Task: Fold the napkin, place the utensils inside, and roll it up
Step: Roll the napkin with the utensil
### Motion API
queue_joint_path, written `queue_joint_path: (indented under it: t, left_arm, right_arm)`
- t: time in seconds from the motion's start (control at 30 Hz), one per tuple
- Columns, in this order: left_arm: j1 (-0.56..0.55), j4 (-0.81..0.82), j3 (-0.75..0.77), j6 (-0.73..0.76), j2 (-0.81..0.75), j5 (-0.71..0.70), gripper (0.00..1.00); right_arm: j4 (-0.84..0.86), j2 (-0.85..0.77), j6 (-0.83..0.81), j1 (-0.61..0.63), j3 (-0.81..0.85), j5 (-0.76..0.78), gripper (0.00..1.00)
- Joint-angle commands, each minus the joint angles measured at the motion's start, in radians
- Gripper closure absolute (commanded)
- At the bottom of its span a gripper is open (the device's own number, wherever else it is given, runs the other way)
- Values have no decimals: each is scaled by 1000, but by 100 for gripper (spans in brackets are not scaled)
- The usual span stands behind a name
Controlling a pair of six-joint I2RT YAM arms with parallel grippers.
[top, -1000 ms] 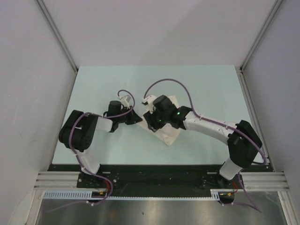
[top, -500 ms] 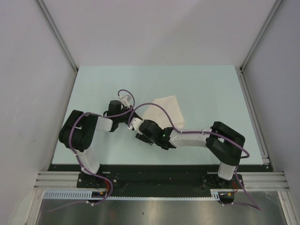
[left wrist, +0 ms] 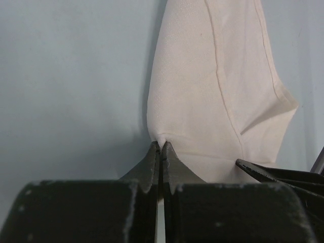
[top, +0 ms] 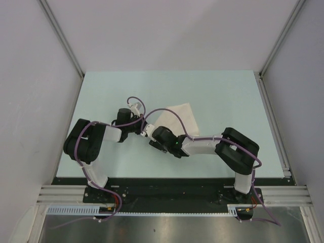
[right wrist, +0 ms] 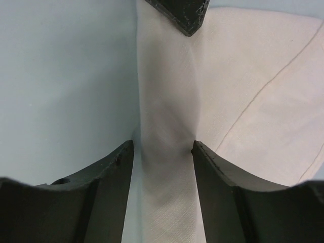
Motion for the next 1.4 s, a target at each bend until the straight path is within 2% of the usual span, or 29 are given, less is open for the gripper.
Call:
queue_joint_path:
  t: [0.0, 0.1, 0.2, 0.23, 0.3, 0.33, 0.43, 0.53, 0.73, 1.0, 1.17, 1.37]
  left_arm:
    - [-6, -9, 10, -7, -9, 48, 100]
    - [-6, 8, 4, -11, -20, 53, 99]
    - [-2, 20, -8, -11, -49, 39, 88]
    - [-1, 22, -13, -11, -58, 30, 76]
    - [11, 22, -28, -12, -87, 13, 67]
    - [16, 23, -36, -14, -95, -6, 55]
    - [42, 20, -65, -29, -135, -56, 38]
    - [60, -4, -92, -37, -172, -126, 31]
    - [71, 11, -145, -31, -267, -168, 28]
    - [71, 29, -178, -24, -319, -76, 27]
    - [53, 41, -206, -20, -331, -24, 26]
    - [24, 17, -203, -14, -256, -1, 27]
  right_arm:
    - [-51, 38, 44, -52, 23, -70, 46]
    - [-105, 50, 74, -86, 35, -163, 50]
    - [-162, 61, 107, -116, 44, -301, 58]
    - [-189, 70, 116, -139, 44, -378, 60]
    - [-217, 81, 142, -162, 54, -458, 68]
    - [-246, 95, 149, -182, 57, -539, 70]
    - [-268, 110, 179, -204, 51, -674, 77]
    - [-268, 121, 214, -228, 41, -789, 81]
    - [-224, 118, 254, -287, 23, -1027, 84]
    - [-132, 156, 329, -356, 11, -1281, 85]
    - [-53, 187, 381, -399, -12, -1354, 85]
    - [47, 222, 433, -439, -34, -1417, 85]
